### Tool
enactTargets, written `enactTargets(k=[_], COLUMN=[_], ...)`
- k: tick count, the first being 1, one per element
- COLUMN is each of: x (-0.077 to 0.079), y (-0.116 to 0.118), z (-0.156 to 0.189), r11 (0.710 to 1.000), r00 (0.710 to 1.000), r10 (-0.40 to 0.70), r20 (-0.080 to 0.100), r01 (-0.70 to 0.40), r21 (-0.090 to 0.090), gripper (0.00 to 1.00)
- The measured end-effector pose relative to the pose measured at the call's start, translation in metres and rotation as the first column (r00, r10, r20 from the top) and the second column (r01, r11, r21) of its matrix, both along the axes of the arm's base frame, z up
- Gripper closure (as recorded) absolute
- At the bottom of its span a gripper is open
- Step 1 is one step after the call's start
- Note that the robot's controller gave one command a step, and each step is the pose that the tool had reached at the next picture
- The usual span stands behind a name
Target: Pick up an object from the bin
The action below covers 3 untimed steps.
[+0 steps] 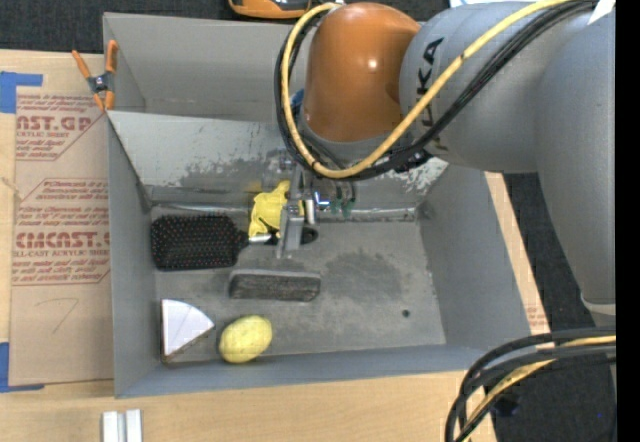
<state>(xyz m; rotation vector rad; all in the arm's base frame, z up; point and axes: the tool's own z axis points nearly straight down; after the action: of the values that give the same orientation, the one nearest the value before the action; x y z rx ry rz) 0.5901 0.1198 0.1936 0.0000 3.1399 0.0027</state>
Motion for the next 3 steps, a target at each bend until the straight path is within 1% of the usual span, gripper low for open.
enactTargets(k=[1, 2, 3], x=[-0.044, 0.0, -0.031], y=[-0.03, -0.018, -0.025], z=[-0.128, -0.125, -0.125], r11=[0.997, 0.997, 0.999], r00=[0.997, 0.997, 0.999], r10=[0.077, -0.082, 0.044], r20=[-0.009, -0.007, -0.005], r01=[-0.077, 0.082, -0.044], r21=[-0.001, 0.0, 0.001], gripper=[0.0, 0.0, 0.0])
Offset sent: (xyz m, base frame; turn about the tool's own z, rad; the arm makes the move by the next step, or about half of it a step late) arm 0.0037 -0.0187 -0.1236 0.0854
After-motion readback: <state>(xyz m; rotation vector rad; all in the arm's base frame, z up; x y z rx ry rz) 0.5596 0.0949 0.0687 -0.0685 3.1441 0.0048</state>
